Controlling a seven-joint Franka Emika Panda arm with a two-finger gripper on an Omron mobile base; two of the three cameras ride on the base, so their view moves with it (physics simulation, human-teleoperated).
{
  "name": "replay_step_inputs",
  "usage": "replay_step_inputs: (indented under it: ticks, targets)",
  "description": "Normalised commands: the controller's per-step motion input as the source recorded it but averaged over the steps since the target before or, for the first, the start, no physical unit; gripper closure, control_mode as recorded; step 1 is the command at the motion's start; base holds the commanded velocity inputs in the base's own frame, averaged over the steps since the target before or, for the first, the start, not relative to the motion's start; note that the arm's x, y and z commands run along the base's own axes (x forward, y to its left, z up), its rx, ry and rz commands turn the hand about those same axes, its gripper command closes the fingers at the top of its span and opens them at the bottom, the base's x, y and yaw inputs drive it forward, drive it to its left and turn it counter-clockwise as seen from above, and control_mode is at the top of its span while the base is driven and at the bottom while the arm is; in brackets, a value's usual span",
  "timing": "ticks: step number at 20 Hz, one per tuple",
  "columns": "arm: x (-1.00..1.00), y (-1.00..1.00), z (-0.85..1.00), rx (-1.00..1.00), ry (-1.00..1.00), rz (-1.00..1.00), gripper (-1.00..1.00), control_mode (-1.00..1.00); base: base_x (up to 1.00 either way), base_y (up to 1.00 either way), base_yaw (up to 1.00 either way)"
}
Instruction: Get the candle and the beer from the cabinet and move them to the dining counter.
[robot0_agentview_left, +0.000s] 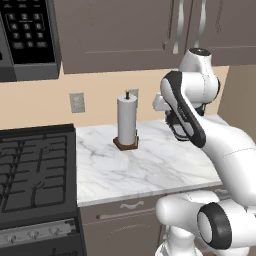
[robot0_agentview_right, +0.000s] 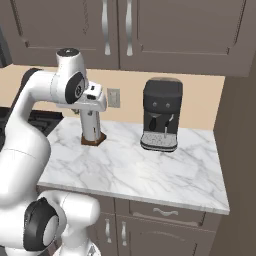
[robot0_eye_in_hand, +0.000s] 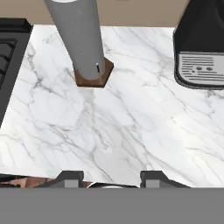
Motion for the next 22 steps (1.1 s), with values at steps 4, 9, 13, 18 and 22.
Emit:
replay_step_inputs:
  ticks: [4, 9, 13, 18, 22]
  targets:
    - [-0.32, 0.0, 0.01, 0.0, -0.14, 0.0, -1.0, -1.0, 0.0, 0.0, 0.0]
    - [-0.79, -0.23, 0.04, -0.02, -0.59, 0.0, -1.0, -1.0, 0.0, 0.0, 0.0]
    - [-0.05, -0.01, 0.57, -0.1, -0.52, 0.0, -1.0, -1.0, 0.0, 0.0, 0.0]
    - [0.13, -0.02, 0.98, -0.09, -0.4, -0.06, -1.0, -1.0, 0.0, 0.0, 0.0]
    - [0.22, -0.17, 1.0, -0.11, -0.32, -0.05, -1.0, -1.0, 0.0, 0.0, 0.0]
